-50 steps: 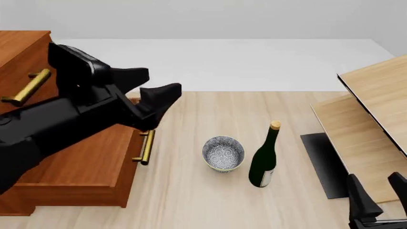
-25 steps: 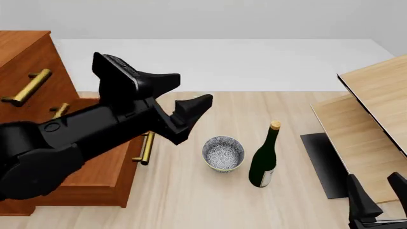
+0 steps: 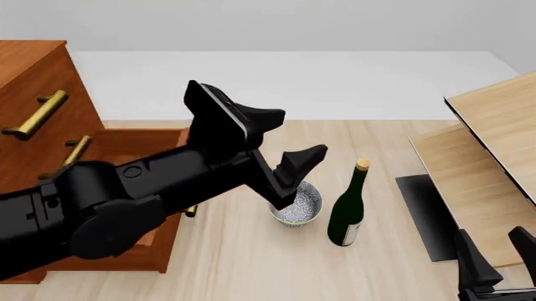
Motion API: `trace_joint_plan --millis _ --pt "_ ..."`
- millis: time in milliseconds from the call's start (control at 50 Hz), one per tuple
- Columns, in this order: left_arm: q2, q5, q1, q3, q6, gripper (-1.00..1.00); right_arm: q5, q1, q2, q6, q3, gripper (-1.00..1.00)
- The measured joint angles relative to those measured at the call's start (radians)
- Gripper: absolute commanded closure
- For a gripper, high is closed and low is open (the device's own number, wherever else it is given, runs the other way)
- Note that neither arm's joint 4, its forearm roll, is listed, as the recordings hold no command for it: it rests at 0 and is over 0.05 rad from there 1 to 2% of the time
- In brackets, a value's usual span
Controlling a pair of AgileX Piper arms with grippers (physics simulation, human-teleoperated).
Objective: Put the wine bottle in the bottom drawer of the cabinet.
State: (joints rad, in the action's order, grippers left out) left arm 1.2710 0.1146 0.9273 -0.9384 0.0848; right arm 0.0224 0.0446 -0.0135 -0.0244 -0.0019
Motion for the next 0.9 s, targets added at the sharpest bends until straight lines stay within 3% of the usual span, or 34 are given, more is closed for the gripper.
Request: trace_joint_plan --millis 400,900 --pt "0.090 0.003 0.062 -0.062 0.020 -1.00 0.002 0.007 -0.002 0.001 0.000 -1.00" --pt "0.242 0.024 0.071 -0.134 0.018 -1.00 0.008 0.006 0.001 0.009 0.001 -1.00"
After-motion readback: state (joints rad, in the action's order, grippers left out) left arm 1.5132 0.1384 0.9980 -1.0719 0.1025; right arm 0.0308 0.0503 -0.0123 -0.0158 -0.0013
